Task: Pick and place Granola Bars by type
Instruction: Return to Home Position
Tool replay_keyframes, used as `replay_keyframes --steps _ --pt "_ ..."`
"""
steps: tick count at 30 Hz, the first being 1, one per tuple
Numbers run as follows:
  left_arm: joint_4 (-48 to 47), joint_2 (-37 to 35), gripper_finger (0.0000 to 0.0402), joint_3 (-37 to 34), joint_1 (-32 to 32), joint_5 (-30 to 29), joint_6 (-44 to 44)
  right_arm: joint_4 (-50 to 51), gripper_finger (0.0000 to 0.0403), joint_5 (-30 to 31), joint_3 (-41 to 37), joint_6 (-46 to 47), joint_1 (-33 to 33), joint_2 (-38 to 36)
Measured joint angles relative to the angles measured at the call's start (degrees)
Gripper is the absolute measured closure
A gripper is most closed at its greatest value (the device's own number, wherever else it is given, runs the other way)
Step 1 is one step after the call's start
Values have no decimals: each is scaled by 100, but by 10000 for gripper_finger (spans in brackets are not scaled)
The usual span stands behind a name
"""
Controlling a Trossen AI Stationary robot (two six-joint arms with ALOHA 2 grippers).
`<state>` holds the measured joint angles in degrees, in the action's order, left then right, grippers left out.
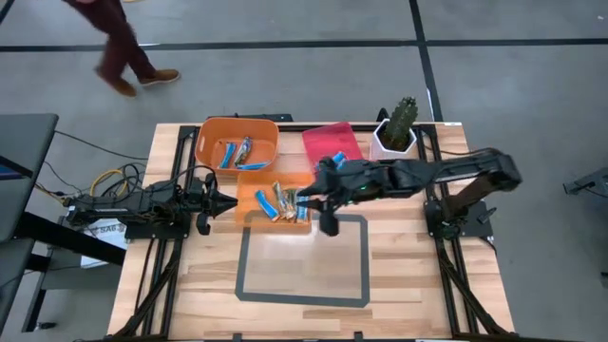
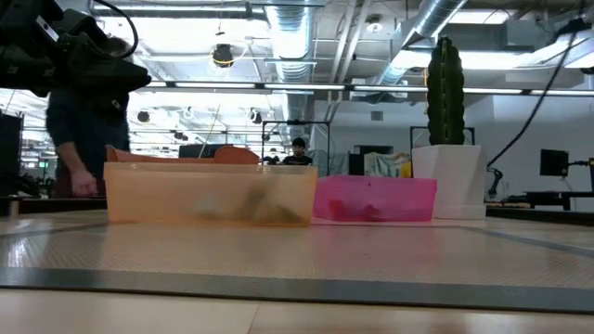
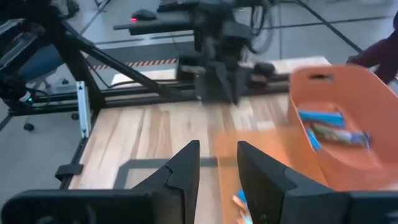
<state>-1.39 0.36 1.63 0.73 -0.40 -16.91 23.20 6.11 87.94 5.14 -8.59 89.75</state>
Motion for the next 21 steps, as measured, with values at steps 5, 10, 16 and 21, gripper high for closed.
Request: replay_keyframes --steps 5,10,16,21 --pt "1 0 358 0 -1 0 0 -711 301 4 -1670 291 176 -1083" --pt "1 0 358 0 0 0 0 -1346 301 11 -3139 218 360 -2024" --pt "1 1 358 0 0 0 0 -2225 301 4 -4667 197 531 -3095" --pt "1 1 358 0 -1 1 0 -2765 301 4 -5729 195 655 -3986"
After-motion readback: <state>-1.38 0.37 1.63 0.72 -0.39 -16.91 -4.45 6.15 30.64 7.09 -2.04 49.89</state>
